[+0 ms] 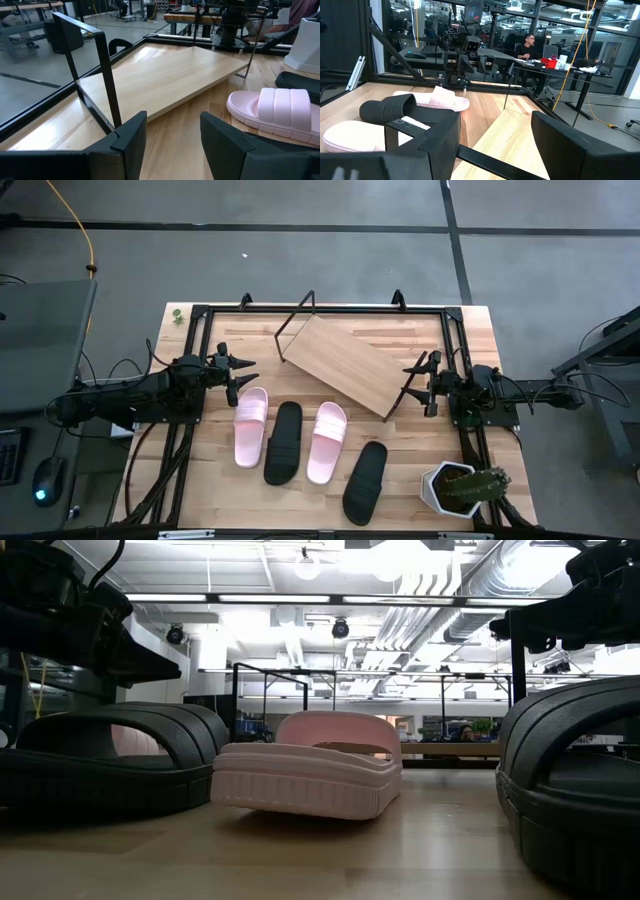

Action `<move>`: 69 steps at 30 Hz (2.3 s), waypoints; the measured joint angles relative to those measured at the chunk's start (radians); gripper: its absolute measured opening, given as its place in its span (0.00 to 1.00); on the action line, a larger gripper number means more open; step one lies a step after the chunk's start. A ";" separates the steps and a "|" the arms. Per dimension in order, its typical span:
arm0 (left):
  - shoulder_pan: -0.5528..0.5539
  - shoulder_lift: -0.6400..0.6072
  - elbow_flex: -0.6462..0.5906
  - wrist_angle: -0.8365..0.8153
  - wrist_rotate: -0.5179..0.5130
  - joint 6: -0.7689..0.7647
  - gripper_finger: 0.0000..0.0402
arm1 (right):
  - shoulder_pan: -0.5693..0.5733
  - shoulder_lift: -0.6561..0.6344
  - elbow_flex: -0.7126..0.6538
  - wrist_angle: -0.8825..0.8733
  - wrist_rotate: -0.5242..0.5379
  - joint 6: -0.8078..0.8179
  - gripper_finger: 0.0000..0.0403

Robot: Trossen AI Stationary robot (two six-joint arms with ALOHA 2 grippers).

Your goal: Pick and place slides into the shelf

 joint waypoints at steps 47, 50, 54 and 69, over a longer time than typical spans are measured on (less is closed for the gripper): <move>0.000 0.000 0.000 0.000 0.000 0.027 0.42 | 0.000 0.000 0.000 0.000 -0.002 0.000 0.58; 0.000 0.000 0.000 0.000 0.000 0.027 0.42 | 0.000 0.000 0.000 0.000 -0.002 0.000 0.58; 0.000 0.000 0.000 0.000 0.000 0.027 0.42 | 0.000 0.000 0.000 -0.001 -0.001 -0.010 0.58; 0.000 0.000 0.000 0.000 0.000 0.027 0.42 | 0.000 0.000 0.000 0.000 0.000 -0.007 0.58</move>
